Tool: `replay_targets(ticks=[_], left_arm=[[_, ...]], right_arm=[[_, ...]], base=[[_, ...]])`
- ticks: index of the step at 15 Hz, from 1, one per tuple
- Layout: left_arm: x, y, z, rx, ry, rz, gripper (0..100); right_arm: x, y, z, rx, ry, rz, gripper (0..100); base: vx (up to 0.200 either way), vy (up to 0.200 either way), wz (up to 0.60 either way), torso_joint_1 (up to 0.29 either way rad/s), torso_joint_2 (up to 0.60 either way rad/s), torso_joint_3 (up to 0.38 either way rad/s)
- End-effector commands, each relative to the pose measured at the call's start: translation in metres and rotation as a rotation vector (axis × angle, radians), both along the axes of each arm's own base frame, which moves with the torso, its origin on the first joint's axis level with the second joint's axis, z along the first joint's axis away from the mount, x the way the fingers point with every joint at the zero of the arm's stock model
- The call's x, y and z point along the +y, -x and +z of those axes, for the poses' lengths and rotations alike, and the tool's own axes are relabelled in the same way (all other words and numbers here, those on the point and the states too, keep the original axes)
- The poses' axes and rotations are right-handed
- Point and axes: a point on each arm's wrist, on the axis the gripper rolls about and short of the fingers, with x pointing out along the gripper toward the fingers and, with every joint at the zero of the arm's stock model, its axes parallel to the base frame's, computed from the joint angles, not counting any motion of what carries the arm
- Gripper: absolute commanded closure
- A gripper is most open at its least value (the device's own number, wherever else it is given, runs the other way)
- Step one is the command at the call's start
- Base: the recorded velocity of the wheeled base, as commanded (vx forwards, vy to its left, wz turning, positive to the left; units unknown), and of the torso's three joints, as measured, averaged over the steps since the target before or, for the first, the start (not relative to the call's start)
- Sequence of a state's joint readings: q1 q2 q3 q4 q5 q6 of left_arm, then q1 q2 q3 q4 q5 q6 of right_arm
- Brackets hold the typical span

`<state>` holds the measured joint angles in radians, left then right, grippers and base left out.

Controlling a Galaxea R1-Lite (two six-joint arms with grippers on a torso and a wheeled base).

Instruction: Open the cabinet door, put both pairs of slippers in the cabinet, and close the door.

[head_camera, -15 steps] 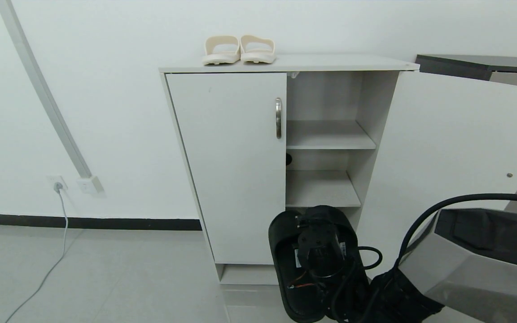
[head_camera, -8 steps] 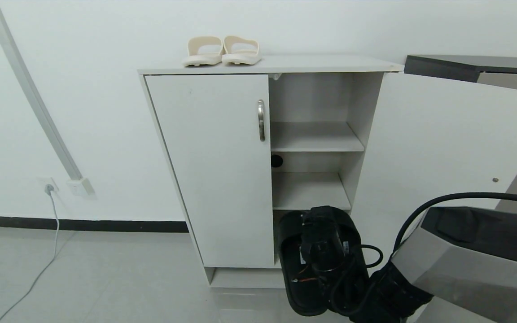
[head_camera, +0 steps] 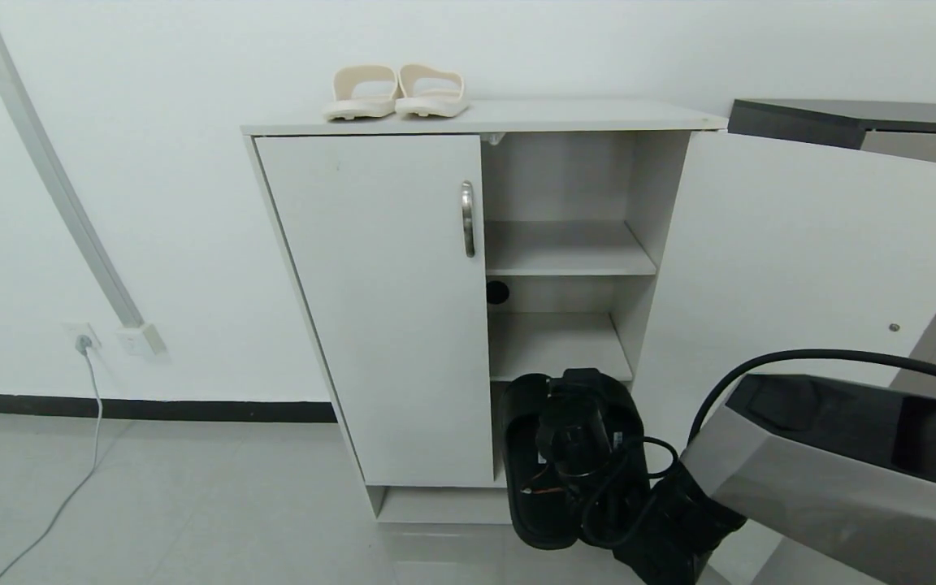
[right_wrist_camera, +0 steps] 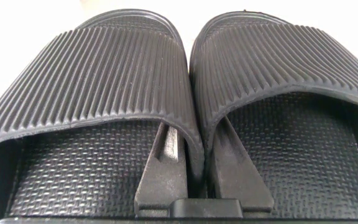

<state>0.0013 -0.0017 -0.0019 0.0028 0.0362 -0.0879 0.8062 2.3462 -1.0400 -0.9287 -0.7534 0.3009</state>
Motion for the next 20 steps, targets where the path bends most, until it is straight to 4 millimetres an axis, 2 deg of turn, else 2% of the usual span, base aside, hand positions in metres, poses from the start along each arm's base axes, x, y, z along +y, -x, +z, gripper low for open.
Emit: replay_targets(ticks=[1,6,10,13,17,20], left_arm=[[0.000,0.000,0.000,0.001,0.000,0.001,100],[0.000,0.000,0.000,0.002,0.001,-0.001,100],[0.000,0.000,0.000,0.001,0.001,-0.005,100],[0.000,0.000,0.000,0.002,0.001,-0.005,100],[0.000,0.000,0.001,0.001,0.001,-0.007,100],[0.000,0.000,0.000,0.002,0.001,-0.005,100]], right_arm=[[0.001,-0.002,-0.004,0.001,0.000,-0.003,100],[0.001,-0.009,-0.013,0.009,0.007,-0.013,100],[0.000,-0.011,-0.013,0.008,0.006,-0.018,100],[0.000,-0.014,-0.012,0.005,0.002,-0.013,100],[-0.002,-0.033,-0.016,-0.008,-0.008,-0.026,100],[-0.006,-0.038,-0.015,-0.011,-0.013,-0.036,100]], base=[[0.000,0.000,0.00,0.000,0.00,0.000],[0.000,0.000,0.00,0.000,0.00,0.000],[0.000,0.000,0.00,0.000,0.00,0.000],[0.000,0.000,0.00,0.002,0.01,-0.137],[0.000,0.000,0.00,-0.002,0.00,-0.190],[0.000,0.000,0.00,0.004,0.00,-0.198]])
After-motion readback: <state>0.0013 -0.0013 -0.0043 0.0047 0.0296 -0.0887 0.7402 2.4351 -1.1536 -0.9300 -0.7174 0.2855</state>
